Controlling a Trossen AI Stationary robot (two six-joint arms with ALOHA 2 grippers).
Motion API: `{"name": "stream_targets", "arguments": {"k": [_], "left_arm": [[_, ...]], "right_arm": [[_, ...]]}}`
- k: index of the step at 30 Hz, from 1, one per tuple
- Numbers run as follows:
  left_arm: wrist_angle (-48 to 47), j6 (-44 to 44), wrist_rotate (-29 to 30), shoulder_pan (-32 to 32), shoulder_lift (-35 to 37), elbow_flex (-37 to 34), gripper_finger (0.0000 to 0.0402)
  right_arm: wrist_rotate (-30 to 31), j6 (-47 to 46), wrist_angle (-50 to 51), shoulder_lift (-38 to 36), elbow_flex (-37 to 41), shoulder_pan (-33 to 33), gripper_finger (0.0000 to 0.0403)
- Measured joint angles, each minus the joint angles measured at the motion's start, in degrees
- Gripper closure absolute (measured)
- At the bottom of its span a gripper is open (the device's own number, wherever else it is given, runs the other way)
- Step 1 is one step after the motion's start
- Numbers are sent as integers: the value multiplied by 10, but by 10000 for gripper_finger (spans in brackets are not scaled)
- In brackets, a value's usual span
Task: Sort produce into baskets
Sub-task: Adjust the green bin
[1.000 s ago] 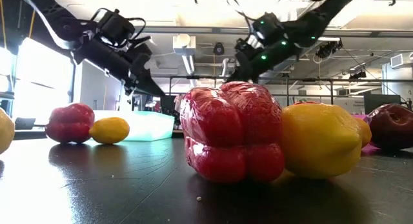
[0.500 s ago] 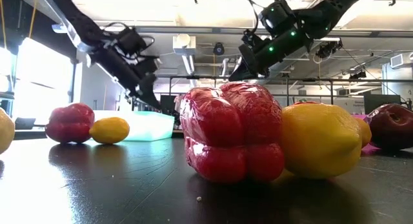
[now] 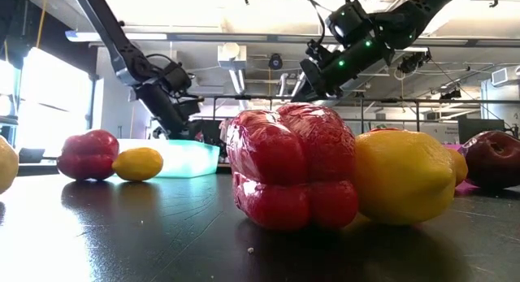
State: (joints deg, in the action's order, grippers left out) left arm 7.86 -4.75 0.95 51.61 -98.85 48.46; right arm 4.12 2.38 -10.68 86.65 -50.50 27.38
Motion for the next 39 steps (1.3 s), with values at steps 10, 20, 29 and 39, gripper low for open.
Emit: {"name": "stream_targets", "arguments": {"k": [10, 20, 29, 39], "left_arm": [[6, 0, 0, 36, 1, 1, 401], [2, -18, 10, 29, 36, 1, 401], [-21, -54, -2, 10, 60, 1, 401], [-165, -196, -241, -60, 60, 1, 402]], "right_arm": [[15, -9, 3, 0, 0, 0, 403], [16, -9, 3, 0, 0, 0, 403], [16, 5, 6, 0, 0, 0, 403], [15, 6, 21, 0, 0, -17, 403]]}}
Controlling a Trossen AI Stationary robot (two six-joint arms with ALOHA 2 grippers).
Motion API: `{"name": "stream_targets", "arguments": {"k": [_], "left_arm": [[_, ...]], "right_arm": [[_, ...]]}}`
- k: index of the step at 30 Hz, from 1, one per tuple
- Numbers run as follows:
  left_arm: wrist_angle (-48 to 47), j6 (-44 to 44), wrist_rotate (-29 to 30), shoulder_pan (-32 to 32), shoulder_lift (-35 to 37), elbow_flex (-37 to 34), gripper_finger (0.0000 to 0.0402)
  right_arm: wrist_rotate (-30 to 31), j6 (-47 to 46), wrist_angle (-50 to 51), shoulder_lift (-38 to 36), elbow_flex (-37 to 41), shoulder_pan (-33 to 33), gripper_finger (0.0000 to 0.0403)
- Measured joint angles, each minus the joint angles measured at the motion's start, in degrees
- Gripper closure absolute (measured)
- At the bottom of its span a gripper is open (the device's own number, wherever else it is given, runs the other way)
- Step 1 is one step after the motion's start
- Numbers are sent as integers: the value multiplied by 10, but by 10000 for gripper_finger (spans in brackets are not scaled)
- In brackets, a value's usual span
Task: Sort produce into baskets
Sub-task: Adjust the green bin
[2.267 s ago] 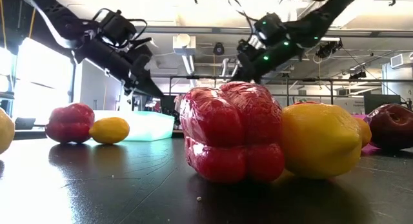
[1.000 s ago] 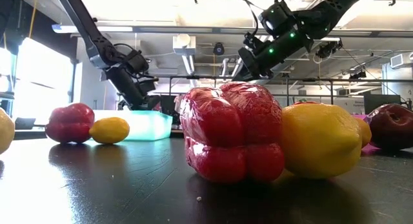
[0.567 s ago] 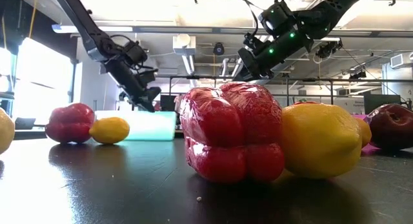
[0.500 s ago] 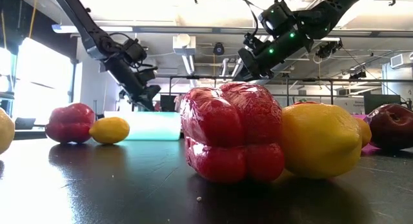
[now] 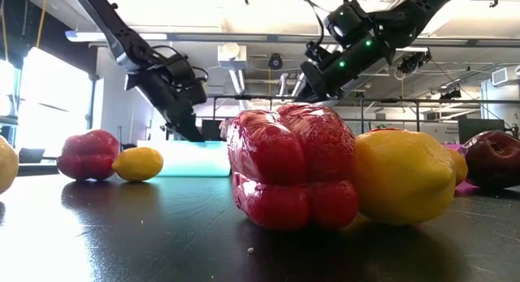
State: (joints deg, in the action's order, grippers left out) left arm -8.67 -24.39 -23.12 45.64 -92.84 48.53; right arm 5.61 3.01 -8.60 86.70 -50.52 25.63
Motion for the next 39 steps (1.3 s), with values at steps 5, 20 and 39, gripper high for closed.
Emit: {"name": "stream_targets", "arguments": {"k": [5, 20, 39], "left_arm": [[-93, -17, -19, -49, 0, 0, 401], [-236, 77, 196, -103, 40, 0, 401], [-292, 111, 338, -23, 107, 0, 401]], "right_arm": [[0, 0, 3, 0, 0, -11, 403], [0, 20, 10, 0, 0, -22, 403], [0, 24, 31, 0, 0, -22, 403]]}}
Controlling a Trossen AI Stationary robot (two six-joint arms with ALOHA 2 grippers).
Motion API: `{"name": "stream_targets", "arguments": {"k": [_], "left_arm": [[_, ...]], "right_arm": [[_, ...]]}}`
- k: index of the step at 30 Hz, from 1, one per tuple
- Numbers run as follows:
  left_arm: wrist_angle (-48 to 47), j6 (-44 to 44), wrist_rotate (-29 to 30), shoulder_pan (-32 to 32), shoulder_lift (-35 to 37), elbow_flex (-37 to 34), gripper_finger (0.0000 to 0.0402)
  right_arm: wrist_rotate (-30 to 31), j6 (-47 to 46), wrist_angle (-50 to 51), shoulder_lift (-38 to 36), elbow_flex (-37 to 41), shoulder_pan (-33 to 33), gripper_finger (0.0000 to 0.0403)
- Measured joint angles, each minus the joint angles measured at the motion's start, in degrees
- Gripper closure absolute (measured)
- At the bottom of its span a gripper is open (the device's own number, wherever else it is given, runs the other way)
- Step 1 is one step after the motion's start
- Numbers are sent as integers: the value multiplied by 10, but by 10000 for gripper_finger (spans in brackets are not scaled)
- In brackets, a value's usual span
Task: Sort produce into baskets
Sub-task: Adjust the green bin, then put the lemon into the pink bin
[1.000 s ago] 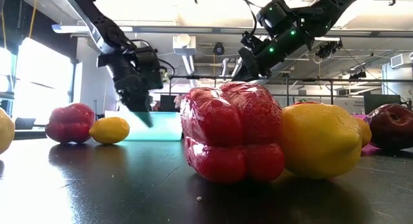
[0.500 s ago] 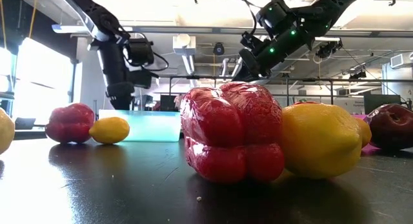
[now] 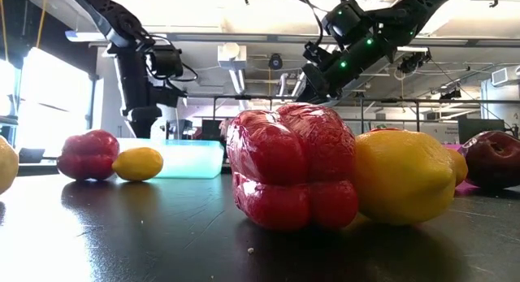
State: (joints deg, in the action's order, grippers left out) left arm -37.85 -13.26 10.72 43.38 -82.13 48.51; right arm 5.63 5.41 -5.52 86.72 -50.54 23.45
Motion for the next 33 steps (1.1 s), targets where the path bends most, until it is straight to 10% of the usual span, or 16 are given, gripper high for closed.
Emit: {"name": "stream_targets", "arguments": {"k": [15, 25, 33], "left_arm": [[60, -33, -38, 6, 40, 0, 401], [45, 21, -22, -132, 146, 0, 401], [-52, 143, -23, -277, 160, 19, 402]], "right_arm": [[4, 11, 2, 0, 0, -2, 403], [23, 41, -25, 0, 2, -20, 403], [30, 19, -272, 0, 134, -21, 403]]}}
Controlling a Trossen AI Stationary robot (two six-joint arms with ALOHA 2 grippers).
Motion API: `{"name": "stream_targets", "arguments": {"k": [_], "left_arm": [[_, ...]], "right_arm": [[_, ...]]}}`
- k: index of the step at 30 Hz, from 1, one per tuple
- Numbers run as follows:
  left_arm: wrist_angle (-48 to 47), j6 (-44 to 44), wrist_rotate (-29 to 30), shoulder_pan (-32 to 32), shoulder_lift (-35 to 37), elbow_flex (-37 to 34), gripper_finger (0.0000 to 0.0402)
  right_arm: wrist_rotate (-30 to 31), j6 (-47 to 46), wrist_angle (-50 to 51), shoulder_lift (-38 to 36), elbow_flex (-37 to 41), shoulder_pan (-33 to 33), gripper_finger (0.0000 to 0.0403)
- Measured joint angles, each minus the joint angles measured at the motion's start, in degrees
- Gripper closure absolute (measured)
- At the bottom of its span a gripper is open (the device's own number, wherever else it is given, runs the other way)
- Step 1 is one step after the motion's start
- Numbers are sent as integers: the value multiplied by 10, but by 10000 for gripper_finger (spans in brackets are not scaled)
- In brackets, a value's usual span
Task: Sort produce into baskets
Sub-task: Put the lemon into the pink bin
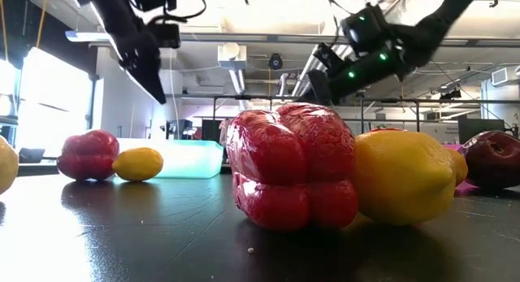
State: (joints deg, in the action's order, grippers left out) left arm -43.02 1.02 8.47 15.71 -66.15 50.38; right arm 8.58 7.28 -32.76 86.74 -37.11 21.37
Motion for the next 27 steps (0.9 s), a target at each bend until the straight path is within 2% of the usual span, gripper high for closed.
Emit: {"name": "stream_targets", "arguments": {"k": [6, 11, 16, 21, 27], "left_arm": [[-63, 126, -4, -83, -30, 49, 399], [-120, 154, -4, -139, -83, 92, 370], [-145, 249, -7, -174, -151, 133, 312], [-178, 332, -43, -182, -208, 163, 243], [-197, 348, -29, -173, -246, 161, 187]], "right_arm": [[0, -36, -105, 0, 67, -14, 403], [0, -31, -110, 0, 72, -39, 403], [23, -1, -114, 0, 72, -61, 403], [39, 7, -117, 0, 72, -68, 403], [39, 7, -117, -1, 72, -69, 403]]}}
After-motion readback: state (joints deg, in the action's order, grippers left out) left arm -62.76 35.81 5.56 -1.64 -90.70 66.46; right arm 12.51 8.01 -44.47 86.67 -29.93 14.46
